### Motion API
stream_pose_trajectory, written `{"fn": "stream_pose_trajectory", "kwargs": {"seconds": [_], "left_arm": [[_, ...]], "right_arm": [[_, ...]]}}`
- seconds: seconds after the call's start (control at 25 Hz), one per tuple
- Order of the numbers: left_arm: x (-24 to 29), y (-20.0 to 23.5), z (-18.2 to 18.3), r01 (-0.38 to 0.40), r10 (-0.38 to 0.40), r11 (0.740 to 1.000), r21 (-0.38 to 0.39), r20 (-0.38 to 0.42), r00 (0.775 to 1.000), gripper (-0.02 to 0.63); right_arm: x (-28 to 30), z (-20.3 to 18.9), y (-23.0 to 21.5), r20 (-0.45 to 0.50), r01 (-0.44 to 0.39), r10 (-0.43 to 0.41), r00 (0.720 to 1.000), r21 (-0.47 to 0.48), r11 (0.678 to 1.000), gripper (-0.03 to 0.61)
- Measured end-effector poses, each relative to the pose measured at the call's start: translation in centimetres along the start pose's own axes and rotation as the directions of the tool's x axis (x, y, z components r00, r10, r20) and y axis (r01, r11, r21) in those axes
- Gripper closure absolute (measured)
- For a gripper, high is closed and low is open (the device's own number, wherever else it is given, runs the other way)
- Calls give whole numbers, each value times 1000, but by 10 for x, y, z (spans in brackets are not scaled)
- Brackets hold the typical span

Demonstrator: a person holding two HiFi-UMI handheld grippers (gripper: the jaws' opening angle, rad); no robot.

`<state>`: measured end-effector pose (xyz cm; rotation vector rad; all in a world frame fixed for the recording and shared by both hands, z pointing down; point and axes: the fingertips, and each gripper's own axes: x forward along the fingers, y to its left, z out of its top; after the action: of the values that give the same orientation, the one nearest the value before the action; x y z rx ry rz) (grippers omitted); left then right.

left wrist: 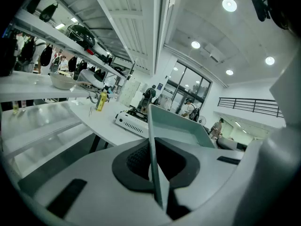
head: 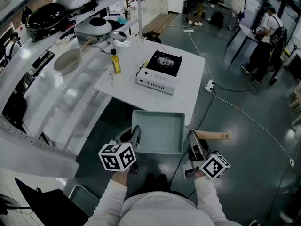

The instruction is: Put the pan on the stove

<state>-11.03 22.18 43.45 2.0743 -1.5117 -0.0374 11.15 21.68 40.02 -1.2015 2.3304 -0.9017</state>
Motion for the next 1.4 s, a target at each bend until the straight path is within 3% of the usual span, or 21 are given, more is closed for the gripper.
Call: {"fn": "stream_pose_trajectory", "kwargs": {"seconds": [1.0,1.4], "left_arm": [[19,-47,-20,-32,32,999,-5,10,999,586],[49,-40,-4,-38,38,999,6,11,999,586]], "right_arm": [[-22,33,-37,-34,-25,25,999,-3,1000,422],[6,45,-51,-24,-34,34,999,1,999,422]]}}
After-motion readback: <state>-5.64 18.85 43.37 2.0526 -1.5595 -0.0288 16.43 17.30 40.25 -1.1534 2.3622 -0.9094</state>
